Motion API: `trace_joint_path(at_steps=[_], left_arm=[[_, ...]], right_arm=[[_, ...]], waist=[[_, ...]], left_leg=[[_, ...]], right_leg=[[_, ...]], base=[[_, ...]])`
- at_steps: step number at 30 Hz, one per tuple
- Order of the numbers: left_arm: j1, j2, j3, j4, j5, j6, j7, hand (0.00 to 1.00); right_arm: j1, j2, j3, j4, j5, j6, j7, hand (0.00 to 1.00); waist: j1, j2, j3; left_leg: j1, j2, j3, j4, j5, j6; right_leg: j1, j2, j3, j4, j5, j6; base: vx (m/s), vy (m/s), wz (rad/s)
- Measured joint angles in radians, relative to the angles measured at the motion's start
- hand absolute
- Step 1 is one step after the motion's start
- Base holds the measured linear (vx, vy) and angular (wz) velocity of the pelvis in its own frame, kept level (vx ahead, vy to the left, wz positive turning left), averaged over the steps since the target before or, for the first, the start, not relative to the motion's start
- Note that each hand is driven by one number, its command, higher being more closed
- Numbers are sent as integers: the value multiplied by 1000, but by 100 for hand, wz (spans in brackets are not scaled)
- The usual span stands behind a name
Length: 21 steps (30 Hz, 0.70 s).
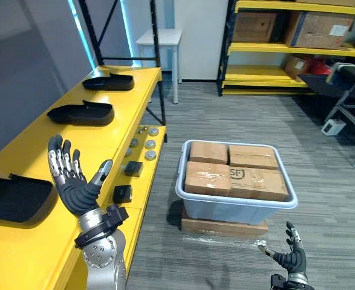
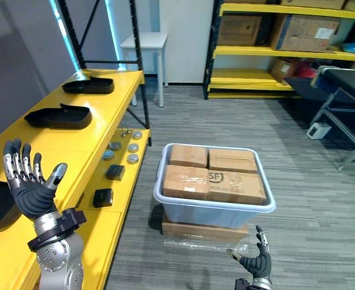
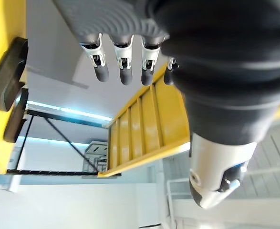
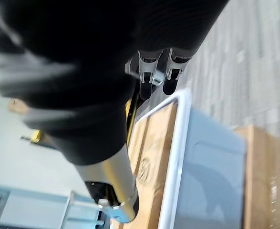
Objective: Walk over and take plastic housings, then place them on the shelf
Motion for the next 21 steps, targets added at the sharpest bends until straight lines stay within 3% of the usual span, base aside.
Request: trace_joint_path(at_steps=[1,2,7,10,14,15,16,17,18,21], left_arm=[[11,-8,13,-19,0,5,-6,0],[13,-9,19,-30,1,6,-12,0],[69,-11,13,-1,-1,9,-40,0],[86,-5,-9,212,-1,25,-63,0],[121,36,-58,563,2,106,-133,0],[121,27,-53,686,1,127,-152,0],[118,41,-39,755,0,135,-162,0],[118,54,-32,790,2,142,-171,0],[115,64,-28,889,8,161,-190,0],[123,65,-22,1062,42,181,-221,0]], right_arm=[[-17,-20,5,3,0,4,3,0],[-29,-25,11,3,1,6,8,0],[-44,-29,25,-37,66,3,45,0],[-35,-29,35,-12,84,2,64,0],[-79,-29,37,229,121,0,73,0],[-90,-25,35,317,121,12,77,0],[-83,-14,35,355,121,21,76,0],[-80,-6,30,377,120,26,76,0],[-84,-8,-14,454,119,35,73,0],[-107,-30,-116,617,119,57,51,0]], waist=[[14,10,-14],[19,13,-17],[33,9,-39],[39,8,-46],[40,10,-55],[37,41,-36],[37,26,-39],[40,2,-41],[37,7,-45],[39,30,-37]], left_leg=[[-4,11,-19,-31,7,-3],[-4,23,-38,-46,24,-17],[45,42,-99,-103,72,-32],[83,38,-126,-128,87,-41],[124,42,-144,-163,120,-52],[139,78,-148,-160,125,-54],[149,72,-144,-165,126,-56],[153,53,-141,-165,123,-60],[162,56,-149,-168,110,-76],[177,56,-143,-179,111,-77]], right_leg=[[22,35,9,-88,57,-31],[38,59,16,-124,81,-36],[77,101,-5,-137,86,-40],[121,100,-54,-136,86,-40],[125,94,-65,-65,84,-38],[66,105,-90,17,30,-28],[104,98,-95,-158,81,-35],[108,73,-100,-226,165,-30],[129,80,-110,-236,160,-38],[140,82,-106,-243,160,-37]], base=[[35,-233,-32],[71,-262,-39],[66,-120,5],[100,-10,36],[80,19,28],[-52,58,17],[-96,48,13],[-72,32,24],[33,-13,9],[65,16,0]])
